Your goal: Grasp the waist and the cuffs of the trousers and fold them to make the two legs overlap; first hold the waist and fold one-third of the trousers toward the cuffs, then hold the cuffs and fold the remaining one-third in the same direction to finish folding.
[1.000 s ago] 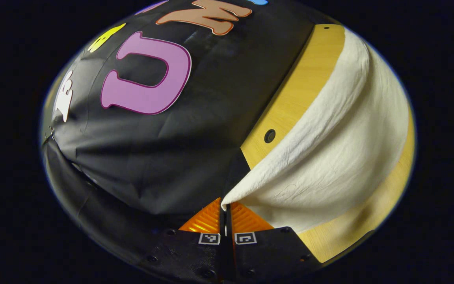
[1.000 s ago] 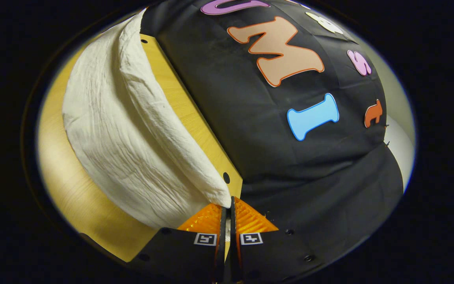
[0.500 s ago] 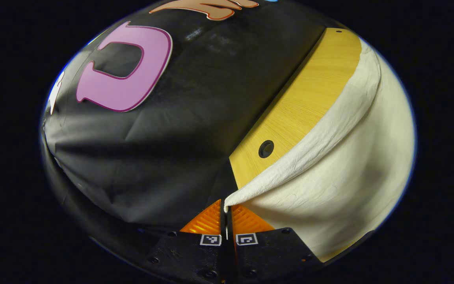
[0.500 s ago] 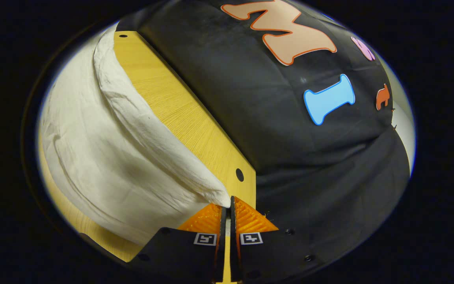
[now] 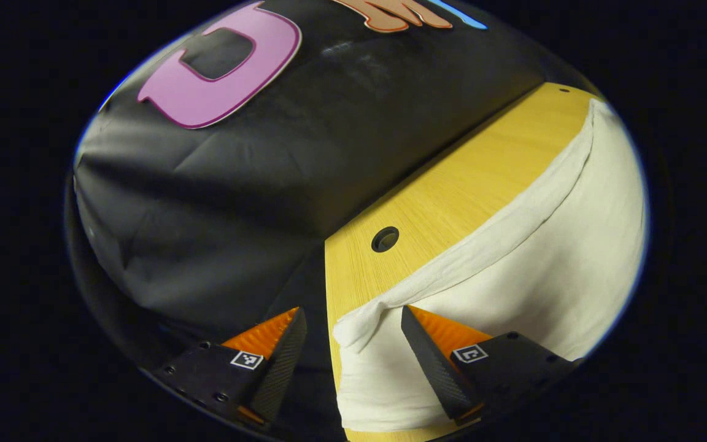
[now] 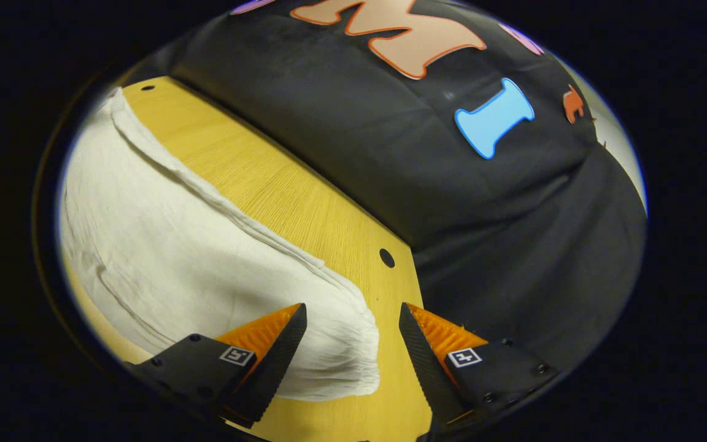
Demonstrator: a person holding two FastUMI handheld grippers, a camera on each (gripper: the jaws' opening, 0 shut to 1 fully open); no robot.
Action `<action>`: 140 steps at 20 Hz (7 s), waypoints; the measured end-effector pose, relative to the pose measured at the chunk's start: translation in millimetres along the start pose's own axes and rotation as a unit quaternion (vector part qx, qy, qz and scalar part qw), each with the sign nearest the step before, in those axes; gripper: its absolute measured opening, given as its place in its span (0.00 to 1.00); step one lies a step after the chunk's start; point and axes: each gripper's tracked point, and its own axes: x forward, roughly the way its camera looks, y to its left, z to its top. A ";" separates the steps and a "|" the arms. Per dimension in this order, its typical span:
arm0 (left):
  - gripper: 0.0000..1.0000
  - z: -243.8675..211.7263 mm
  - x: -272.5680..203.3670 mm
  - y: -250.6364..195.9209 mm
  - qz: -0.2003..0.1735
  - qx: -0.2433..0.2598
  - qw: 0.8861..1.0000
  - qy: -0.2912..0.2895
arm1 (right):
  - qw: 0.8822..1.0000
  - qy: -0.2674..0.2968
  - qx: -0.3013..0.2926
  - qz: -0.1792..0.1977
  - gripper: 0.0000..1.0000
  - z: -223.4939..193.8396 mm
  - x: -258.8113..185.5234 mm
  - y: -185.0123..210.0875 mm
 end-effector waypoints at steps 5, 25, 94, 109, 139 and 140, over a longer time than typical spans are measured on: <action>0.96 35.9 -41.0 -8.4 -0.006 -0.112 0.992 -0.055 | 0.986 0.000 0.164 0.024 0.98 -13.0 -11.7 -6.9; 0.96 79.2 -98.0 -21.4 -0.009 -0.180 0.981 -0.065 | 0.844 0.159 0.511 0.016 0.94 -135.5 14.0 9.6; 0.97 -89.6 -57.8 1.1 -0.085 -0.339 0.936 0.041 | 0.930 -0.047 0.152 0.330 0.98 -51.9 -73.2 -202.4; 0.76 -119.4 -37.6 -23.8 -0.074 -0.336 0.933 0.107 | 0.942 -0.034 0.122 0.312 0.98 -101.9 -107.9 -216.6; 0.00 195.9 -92.5 -104.5 -0.166 -0.359 0.915 -0.080 | 0.935 -0.045 0.208 0.285 0.98 -187.1 -82.4 -358.6; 0.00 205.4 -94.9 -114.4 -0.174 -0.357 0.914 -0.082 | 0.935 -0.044 0.211 0.283 0.98 -192.8 -81.3 -364.9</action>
